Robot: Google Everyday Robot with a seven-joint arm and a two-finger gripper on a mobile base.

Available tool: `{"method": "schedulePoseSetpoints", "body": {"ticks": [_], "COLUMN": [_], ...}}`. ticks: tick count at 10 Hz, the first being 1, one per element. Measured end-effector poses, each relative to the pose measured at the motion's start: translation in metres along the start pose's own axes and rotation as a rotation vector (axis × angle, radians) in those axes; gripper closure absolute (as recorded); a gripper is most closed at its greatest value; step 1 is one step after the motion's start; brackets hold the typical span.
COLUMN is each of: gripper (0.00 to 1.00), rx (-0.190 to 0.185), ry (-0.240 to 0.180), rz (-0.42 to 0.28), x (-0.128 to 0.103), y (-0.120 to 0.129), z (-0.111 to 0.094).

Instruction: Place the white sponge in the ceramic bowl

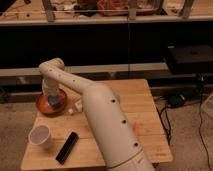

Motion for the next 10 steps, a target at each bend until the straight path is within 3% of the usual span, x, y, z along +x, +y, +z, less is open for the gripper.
{"method": "schedulePoseSetpoints", "body": {"ticks": [4,10], "gripper": [0.23,0.2], "rx": [0.007,0.008], "ry": [-0.008,-0.004], "rz": [-0.003,0.004], "x": [0.0001,0.0048], "y": [-0.0014,0.0036], "z": [-0.0007,-0.0075]}}
